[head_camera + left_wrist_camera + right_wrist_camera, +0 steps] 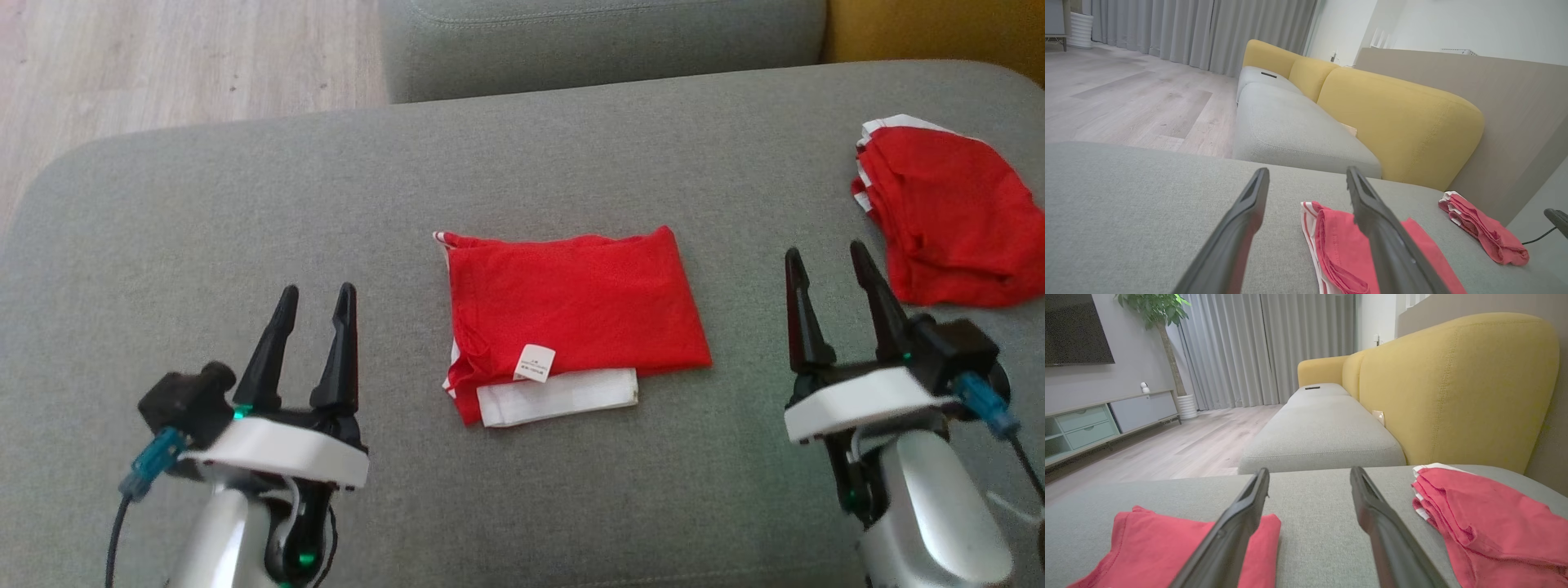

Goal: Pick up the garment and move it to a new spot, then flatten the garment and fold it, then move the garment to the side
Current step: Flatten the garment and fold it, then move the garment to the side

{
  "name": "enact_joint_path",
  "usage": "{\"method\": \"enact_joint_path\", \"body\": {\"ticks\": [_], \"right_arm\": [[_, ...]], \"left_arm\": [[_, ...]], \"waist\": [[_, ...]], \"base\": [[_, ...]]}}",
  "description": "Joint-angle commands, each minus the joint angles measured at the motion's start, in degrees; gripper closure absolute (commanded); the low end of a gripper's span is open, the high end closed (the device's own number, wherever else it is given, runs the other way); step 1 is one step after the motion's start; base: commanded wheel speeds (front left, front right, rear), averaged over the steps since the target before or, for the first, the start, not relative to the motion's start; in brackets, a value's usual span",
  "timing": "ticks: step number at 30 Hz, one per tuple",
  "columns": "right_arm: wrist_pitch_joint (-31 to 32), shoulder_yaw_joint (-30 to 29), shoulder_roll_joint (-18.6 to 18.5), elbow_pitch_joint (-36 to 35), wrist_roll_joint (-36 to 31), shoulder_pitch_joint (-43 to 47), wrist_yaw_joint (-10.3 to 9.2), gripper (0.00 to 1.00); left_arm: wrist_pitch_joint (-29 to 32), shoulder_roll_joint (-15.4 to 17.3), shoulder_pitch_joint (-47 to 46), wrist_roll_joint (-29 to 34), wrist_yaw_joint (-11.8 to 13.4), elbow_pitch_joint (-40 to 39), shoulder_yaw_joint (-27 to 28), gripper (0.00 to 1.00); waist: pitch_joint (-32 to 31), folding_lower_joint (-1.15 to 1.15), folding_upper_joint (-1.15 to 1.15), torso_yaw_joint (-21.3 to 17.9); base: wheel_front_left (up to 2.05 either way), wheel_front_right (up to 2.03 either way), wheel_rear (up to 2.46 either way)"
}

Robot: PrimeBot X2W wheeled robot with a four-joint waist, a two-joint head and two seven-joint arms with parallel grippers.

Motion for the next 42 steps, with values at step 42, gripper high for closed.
{"method": "enact_joint_path", "body": {"ticks": [42], "right_arm": [[11.4,2.0,1.8,9.6,0.9,-7.5,-0.05,0.0]], "left_arm": [[-0.3,0.5,-5.2,1.2,0.8,-2.5,-2.3,0.0]], "waist": [[8.7,0.0,0.0,6.1]], "base": [[0.0,0.0,0.0]]}}
